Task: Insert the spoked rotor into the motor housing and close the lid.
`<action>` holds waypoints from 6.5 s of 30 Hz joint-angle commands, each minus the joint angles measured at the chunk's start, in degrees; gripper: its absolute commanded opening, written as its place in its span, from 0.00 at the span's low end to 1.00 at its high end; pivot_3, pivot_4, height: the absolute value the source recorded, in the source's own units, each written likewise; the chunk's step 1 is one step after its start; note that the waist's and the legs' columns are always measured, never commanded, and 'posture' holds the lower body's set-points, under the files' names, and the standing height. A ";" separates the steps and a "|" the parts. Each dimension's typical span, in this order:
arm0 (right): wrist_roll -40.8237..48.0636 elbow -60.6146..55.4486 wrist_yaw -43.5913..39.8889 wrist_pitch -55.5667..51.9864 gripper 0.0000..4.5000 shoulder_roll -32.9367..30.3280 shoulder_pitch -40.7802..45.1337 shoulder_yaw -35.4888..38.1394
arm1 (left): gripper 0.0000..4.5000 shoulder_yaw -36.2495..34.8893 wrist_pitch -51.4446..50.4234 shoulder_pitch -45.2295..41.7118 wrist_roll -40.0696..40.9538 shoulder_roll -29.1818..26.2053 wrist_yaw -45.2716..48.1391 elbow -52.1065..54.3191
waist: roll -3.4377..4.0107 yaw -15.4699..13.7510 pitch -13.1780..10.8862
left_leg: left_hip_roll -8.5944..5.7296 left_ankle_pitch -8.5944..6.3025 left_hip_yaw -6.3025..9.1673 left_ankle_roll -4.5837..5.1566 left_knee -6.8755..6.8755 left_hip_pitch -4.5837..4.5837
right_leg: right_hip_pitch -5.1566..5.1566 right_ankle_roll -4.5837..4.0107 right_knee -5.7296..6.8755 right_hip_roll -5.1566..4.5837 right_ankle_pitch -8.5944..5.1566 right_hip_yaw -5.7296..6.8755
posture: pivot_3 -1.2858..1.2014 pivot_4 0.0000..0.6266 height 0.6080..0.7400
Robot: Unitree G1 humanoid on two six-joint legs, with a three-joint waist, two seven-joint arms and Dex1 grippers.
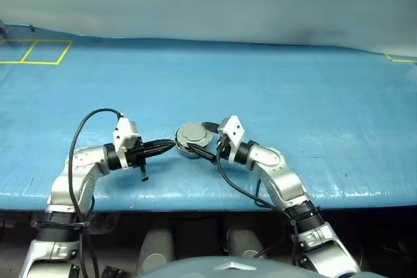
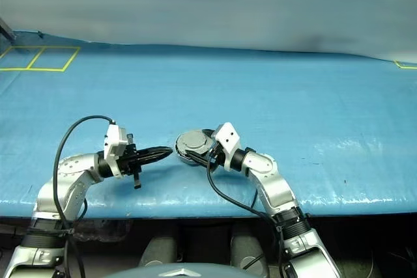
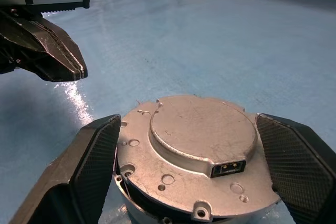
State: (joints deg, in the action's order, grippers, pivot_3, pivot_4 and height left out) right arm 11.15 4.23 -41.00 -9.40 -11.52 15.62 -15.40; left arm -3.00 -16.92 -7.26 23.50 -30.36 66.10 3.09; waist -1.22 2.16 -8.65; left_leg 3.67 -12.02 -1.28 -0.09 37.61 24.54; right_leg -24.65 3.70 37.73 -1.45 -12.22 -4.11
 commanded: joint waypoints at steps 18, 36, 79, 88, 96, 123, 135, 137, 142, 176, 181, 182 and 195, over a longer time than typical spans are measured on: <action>-4.00 0.34 1.34 -5.90 0.94 0.82 3.49 -1.81 | 0.00 -1.90 9.29 6.71 2.09 1.76 -5.12 1.98 | 0.01 0.06 0.00 | 0.02 0.00 -0.04 -0.01 -0.07 -0.01 | -0.05 -0.04 -0.02 -0.02 -0.02 0.01 | 0.52 0.24 1.00; -4.14 -5.81 4.49 -12.60 0.67 1.72 5.00 -2.21 | 0.00 -1.03 13.87 9.72 1.39 3.96 -8.37 0.31 | 0.01 0.07 -0.01 | 0.03 -0.01 -0.05 -0.01 -0.13 0.00 | -0.10 -0.07 -0.04 -0.04 -0.04 0.02 | 0.52 0.24 1.00; -6.41 -13.50 14.33 -27.98 0.67 5.69 6.94 -3.55 | 0.00 -0.89 15.58 9.59 0.52 4.42 -10.30 -2.71 | 0.00 0.30 0.00 | 0.05 -0.01 -0.13 -0.01 -0.48 0.15 | -0.45 -0.23 -0.04 -0.04 -0.13 0.04 | 0.52 0.24 1.00; -2.24 -14.87 15.38 -33.33 0.67 9.04 6.75 -0.84 | 0.00 -0.98 15.81 9.87 0.11 4.62 -10.44 -3.09 | 0.00 0.44 0.00 | 0.07 0.00 -0.15 -0.01 -0.54 0.15 | -0.48 -0.26 -0.03 -0.03 -0.16 0.04 | 0.52 0.24 1.00; -5.38 -12.67 18.02 -32.57 0.67 8.48 6.94 -3.51 | 0.00 -1.02 16.14 9.88 -0.20 4.64 -10.79 -3.61 | 0.00 0.78 0.00 | 0.07 0.00 -0.15 -0.01 -0.54 0.14 | -0.47 -0.27 -0.02 -0.02 -0.16 0.05 | 0.52 0.24 1.00; -12.20 -6.17 21.27 -28.79 0.67 7.59 6.59 -9.59 | 0.00 -1.35 16.59 10.23 -0.52 4.71 -12.14 -4.22 | -0.06 1.69 0.06 | 0.07 0.01 -0.10 -0.02 -0.53 -0.09 | -0.34 -0.27 0.04 -0.02 -0.16 0.05 | 0.52 0.24 1.00; -10.13 -5.88 19.55 -30.19 0.67 8.30 5.59 -9.32 | 0.00 -1.28 16.56 10.49 -0.54 4.64 -12.46 -4.32 | -0.08 1.76 0.09 | 0.08 0.01 -0.08 -0.03 -0.53 -0.23 | -0.48 -0.28 0.03 -0.03 -0.16 0.05 | 0.52 0.24 1.00; -9.59 -6.02 19.46 -30.99 0.67 8.87 5.44 -8.79 | 0.00 -1.28 16.62 10.52 -0.61 4.65 -12.52 -4.34 | -0.08 1.78 0.10 | 0.08 0.00 -0.08 -0.03 -0.54 -0.23 | -0.49 -0.28 0.03 -0.03 -0.16 0.05 | 0.52 0.24 1.00; -9.83 -4.05 20.08 -31.72 0.67 9.99 5.52 -8.56 | 0.00 -1.35 16.64 10.67 -0.73 4.70 -12.78 -4.22 | -0.08 1.84 0.11 | 0.09 0.00 -0.09 -0.03 -0.59 -0.23 | -0.50 -0.30 0.03 -0.02 -0.17 0.05 | 0.52 0.24 1.00; -11.86 0.75 21.79 -32.15 0.67 12.42 4.96 -9.04 | 0.00 -1.36 17.31 11.41 -1.10 4.94 -14.63 -4.16 | -0.28 2.74 0.35 | 0.08 -0.07 -0.05 -0.14 -1.51 -0.94 | -0.35 -0.55 -0.31 -0.13 -0.26 0.14 | 0.52 0.24 1.00; -12.81 1.04 20.60 -31.05 0.67 10.57 4.96 -10.82 | 0.00 -1.36 16.53 11.38 -0.93 4.91 -15.19 -4.00 | -0.28 2.78 0.37 | 0.11 -0.06 0.00 -0.14 -1.61 -0.98 | -0.35 -0.61 -0.39 -0.05 -0.26 0.15 | 0.52 0.24 1.00; -12.90 0.92 20.15 -30.89 0.67 9.94 4.88 -11.31 | 0.00 -1.53 15.24 11.24 -0.31 5.04 -15.68 -3.69 | -0.27 2.77 0.37 | 0.11 -0.06 0.00 -0.14 -1.62 -0.98 | -0.35 -0.61 -0.43 -0.05 -0.26 0.15 | 0.52 0.24 1.00; -12.94 -0.66 19.80 -30.50 0.67 8.08 3.95 -11.28 | 0.00 -0.48 8.17 3.81 2.87 5.62 -14.98 -5.93 | -0.35 2.61 0.60 | 0.08 -0.07 0.06 -0.15 -1.66 -1.00 | -0.06 -0.61 -0.85 -0.13 -0.26 0.28 | 0.52 0.24 1.00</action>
State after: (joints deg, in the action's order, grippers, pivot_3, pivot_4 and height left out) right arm -0.12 -1.08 -21.58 -36.77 -1.67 22.09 -25.72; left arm -3.90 -8.93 -2.34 27.04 -24.76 50.51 -2.51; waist -1.58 4.77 -8.05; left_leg 3.75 -12.09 -1.22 -0.24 35.95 23.54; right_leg -24.71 3.09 36.88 -1.58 -12.48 -3.82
